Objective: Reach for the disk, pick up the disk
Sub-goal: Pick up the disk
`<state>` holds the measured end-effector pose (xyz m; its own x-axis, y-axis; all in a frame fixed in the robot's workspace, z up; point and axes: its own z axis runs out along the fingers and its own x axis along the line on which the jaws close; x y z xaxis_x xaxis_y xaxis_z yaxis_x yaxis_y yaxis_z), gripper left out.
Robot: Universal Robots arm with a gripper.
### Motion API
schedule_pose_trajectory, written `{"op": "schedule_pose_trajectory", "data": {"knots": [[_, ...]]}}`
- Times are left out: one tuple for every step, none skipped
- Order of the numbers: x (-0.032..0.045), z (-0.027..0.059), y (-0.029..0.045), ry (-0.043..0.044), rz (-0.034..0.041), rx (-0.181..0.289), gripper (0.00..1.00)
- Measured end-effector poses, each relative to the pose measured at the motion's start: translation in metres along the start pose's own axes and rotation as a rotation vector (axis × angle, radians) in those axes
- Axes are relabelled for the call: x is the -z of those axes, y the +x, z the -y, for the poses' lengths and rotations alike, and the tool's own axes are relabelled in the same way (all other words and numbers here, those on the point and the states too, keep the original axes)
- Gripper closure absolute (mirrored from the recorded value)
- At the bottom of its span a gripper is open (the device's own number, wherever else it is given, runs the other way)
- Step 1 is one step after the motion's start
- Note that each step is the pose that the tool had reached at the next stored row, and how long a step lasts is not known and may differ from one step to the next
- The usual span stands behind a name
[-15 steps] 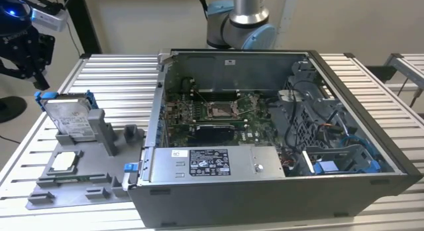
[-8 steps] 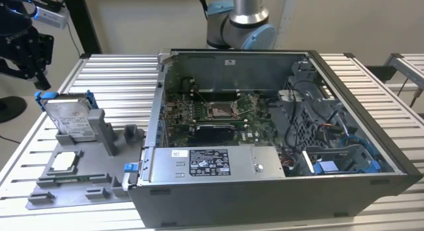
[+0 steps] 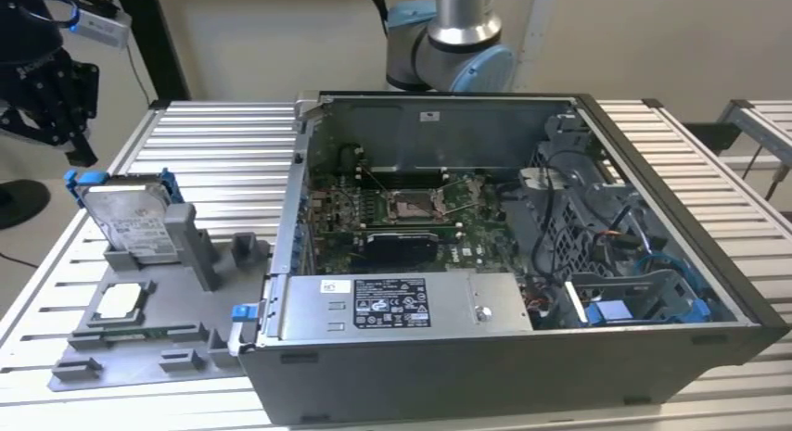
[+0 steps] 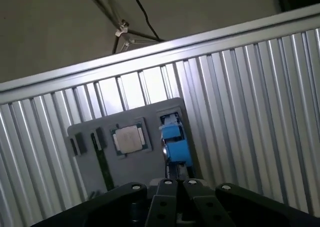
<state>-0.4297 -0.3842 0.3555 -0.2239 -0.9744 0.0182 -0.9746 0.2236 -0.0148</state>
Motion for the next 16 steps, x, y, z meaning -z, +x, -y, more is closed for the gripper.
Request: {"op": "schedule_pose_trajectory", "data": {"knots": [[-0.0002, -0.0002, -0.0006, 0.0004, -0.0003, 0.015, 1.00], [-0.0004, -0.0003, -0.0013, 0.0008, -0.0006, 0.030, 1.00], [-0.0006, -0.0005, -0.0019, 0.0012, -0.0011, 0.044, 1.00], [-0.0010, -0.0007, -0.0023, 0.0018, -0.0013, 0.058, 1.00], [-0.0012, -0.0008, -0.0025, 0.0021, -0.0015, 0.071, 1.00], [-0.0012, -0.0011, -0.0027, 0.0021, -0.0018, 0.084, 1.00], [-0.0014, -0.0015, -0.0029, 0.0023, -0.0019, 0.096, 1.00], [-0.0017, -0.0021, -0.0031, 0.0026, -0.0017, 0.106, 1.00], [-0.0019, -0.0029, -0.0034, 0.0028, -0.0017, 0.114, 1.00], [-0.0021, -0.0038, -0.0036, 0.0030, -0.0017, 0.122, 1.00], [-0.0023, -0.0044, -0.0037, 0.0032, -0.0016, 0.129, 1.00], [-0.0025, -0.0048, -0.0035, 0.0034, -0.0016, 0.138, 1.00], [-0.0026, -0.0051, -0.0034, 0.0036, -0.0014, 0.147, 1.00], [-0.0026, -0.0052, -0.0035, 0.0037, -0.0014, 0.153, 1.00], [-0.0026, -0.0052, -0.0034, 0.0039, -0.0013, 0.158, 1.00], [-0.0026, -0.0053, -0.0033, 0.0040, -0.0013, 0.161, 1.00]]}}
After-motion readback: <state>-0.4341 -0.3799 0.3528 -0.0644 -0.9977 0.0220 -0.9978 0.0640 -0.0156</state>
